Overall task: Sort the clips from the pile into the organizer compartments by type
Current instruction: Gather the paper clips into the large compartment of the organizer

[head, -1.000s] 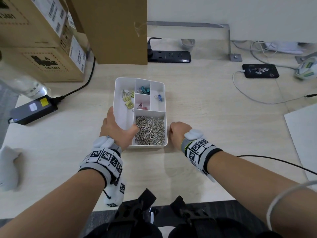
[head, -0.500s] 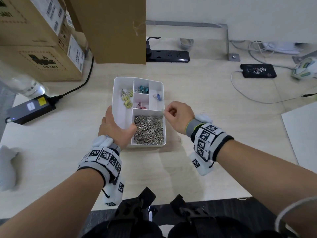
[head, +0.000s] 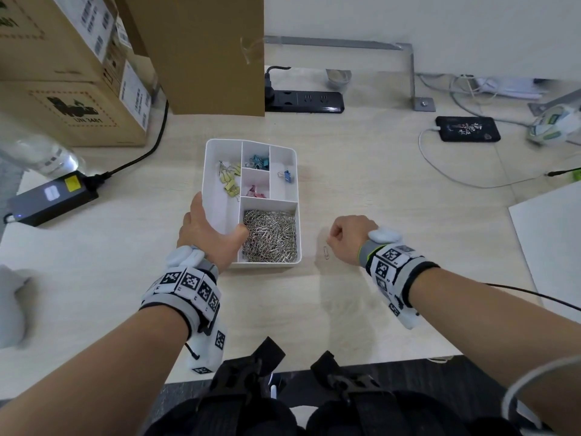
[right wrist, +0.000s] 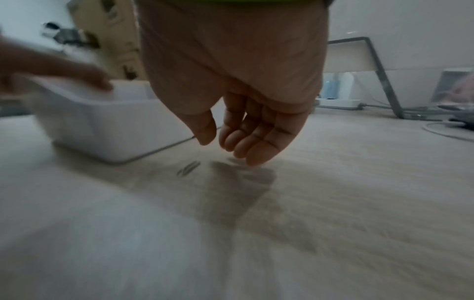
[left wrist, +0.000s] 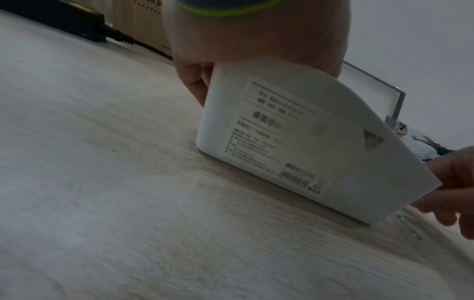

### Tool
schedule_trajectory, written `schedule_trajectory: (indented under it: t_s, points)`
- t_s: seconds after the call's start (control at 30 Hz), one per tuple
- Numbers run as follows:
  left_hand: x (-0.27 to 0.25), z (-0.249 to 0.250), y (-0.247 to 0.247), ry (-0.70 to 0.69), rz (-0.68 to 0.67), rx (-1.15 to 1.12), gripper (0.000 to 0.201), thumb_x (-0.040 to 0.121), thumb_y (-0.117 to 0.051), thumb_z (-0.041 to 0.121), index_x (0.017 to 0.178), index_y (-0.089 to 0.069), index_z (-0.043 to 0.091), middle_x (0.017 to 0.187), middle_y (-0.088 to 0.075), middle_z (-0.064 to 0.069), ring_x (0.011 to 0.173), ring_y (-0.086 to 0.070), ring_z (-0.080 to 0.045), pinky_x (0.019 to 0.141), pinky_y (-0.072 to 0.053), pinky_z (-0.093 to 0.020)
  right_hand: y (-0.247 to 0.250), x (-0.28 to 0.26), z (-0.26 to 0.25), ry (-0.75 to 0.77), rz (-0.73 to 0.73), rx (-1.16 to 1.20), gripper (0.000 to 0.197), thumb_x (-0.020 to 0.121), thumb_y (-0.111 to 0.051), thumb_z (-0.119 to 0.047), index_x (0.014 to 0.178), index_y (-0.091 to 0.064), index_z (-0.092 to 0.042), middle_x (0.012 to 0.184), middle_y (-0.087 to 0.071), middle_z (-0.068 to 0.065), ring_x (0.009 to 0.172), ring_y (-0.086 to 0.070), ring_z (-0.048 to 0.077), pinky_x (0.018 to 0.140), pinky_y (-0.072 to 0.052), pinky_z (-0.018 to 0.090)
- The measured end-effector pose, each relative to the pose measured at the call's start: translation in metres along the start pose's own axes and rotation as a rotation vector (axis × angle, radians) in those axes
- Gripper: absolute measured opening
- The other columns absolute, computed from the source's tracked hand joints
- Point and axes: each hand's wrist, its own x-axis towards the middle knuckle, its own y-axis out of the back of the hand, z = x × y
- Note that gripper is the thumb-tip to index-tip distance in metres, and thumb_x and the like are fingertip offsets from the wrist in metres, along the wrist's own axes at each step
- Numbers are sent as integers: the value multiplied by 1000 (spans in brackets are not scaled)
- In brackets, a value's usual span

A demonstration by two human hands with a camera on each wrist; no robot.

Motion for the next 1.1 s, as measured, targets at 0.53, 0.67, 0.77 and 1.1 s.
schedule_trajectory:
  t_s: [0.53,0.67,0.77,1.1]
  points:
    - [2,-2,-2,-20,18,-7,96,63,-61,62,146,-23,33,128,-54,-4,109,-57,-32,86,-54,-51,-22,-13,-9,23,-34,-147,21,91,-43,-26,100,-56,-13,96,-63,6,75,-56,24,63,-41,29]
    - [2,-3,-3,-20,24,-9,96,63,-62,62,147,-23,33,128,-54,-4,109,-57,-32,87,-53,-51,-16,-12,-15,-2,79,68,13,86,-47,-35,84,-54,-24,81,-66,-1,68,-61,22,66,-54,34]
    - [1,-3,-3,-17,35,-4,97,65,-63,60,149,-21,32,131,-52,-5,112,-55,-32,90,-51,-50,-6,-14,-32,50,180,292,5,86,-55,-29,85,-57,-24,78,-66,-5,72,-62,21,70,-55,34]
    - [1,-4,-4,-25,27,4,98,66,-64,59,149,-20,31,130,-53,-7,112,-55,-34,90,-51,-51,2,-10,-56,276,246,333,13,91,-57,-23,102,-64,-21,104,-63,-1,76,-53,16,78,-49,32]
